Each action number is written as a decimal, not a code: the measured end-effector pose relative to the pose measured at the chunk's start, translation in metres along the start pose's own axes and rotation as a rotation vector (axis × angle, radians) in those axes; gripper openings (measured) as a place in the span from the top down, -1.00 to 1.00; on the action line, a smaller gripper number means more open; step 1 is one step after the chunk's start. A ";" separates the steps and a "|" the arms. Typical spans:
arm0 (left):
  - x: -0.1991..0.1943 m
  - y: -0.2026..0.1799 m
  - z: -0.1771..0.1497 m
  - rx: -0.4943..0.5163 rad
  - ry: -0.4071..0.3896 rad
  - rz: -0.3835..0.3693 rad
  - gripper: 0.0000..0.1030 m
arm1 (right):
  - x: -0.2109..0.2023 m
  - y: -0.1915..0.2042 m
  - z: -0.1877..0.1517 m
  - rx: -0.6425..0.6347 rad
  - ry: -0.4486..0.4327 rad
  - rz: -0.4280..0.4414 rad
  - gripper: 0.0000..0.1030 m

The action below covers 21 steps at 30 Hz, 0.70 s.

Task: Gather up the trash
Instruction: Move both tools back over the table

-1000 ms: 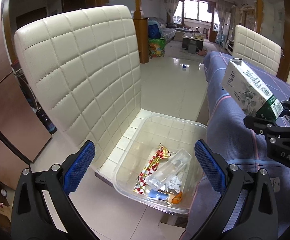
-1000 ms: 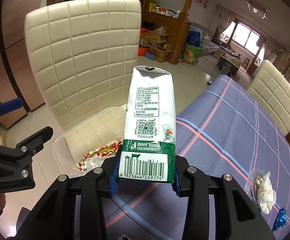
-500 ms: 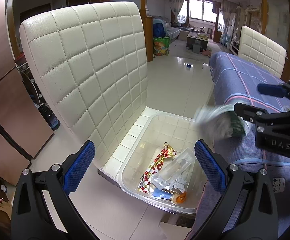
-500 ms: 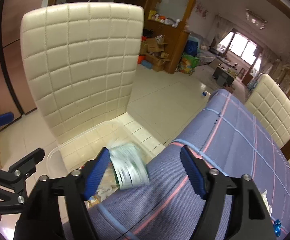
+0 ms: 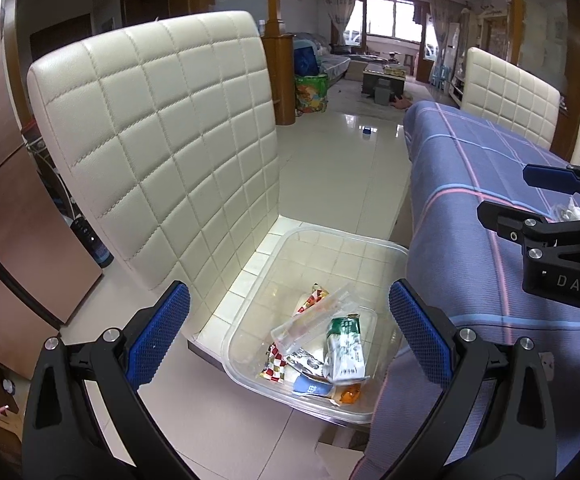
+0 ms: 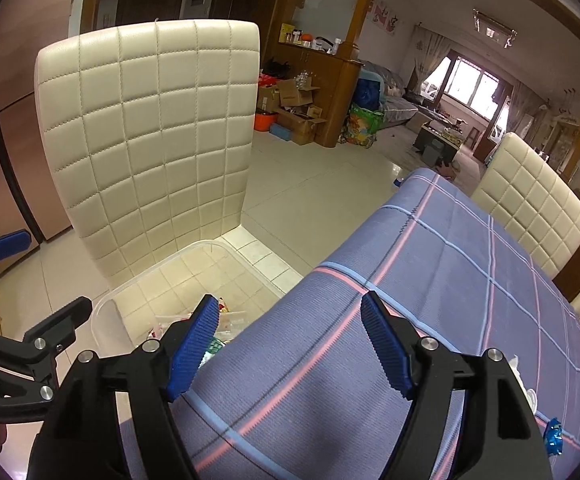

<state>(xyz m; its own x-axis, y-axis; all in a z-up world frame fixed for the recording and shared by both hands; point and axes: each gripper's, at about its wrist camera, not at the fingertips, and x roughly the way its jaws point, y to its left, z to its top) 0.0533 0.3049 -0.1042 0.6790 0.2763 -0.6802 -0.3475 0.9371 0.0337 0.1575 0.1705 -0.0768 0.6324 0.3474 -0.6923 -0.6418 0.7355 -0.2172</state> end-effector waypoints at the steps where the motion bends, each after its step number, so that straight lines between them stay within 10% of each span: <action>1: -0.002 -0.002 0.000 0.004 -0.001 -0.003 -0.91 | -0.003 -0.002 -0.002 0.003 -0.003 -0.002 -0.39; 21: -0.047 -0.110 0.015 0.150 -0.072 -0.121 -0.91 | -0.067 -0.099 -0.056 0.182 -0.036 -0.104 -0.39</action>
<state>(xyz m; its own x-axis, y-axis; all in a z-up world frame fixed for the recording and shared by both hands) 0.0690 0.1921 -0.0649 0.7561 0.1688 -0.6323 -0.1640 0.9842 0.0666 0.1543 0.0424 -0.0476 0.7085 0.2819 -0.6470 -0.4849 0.8605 -0.1561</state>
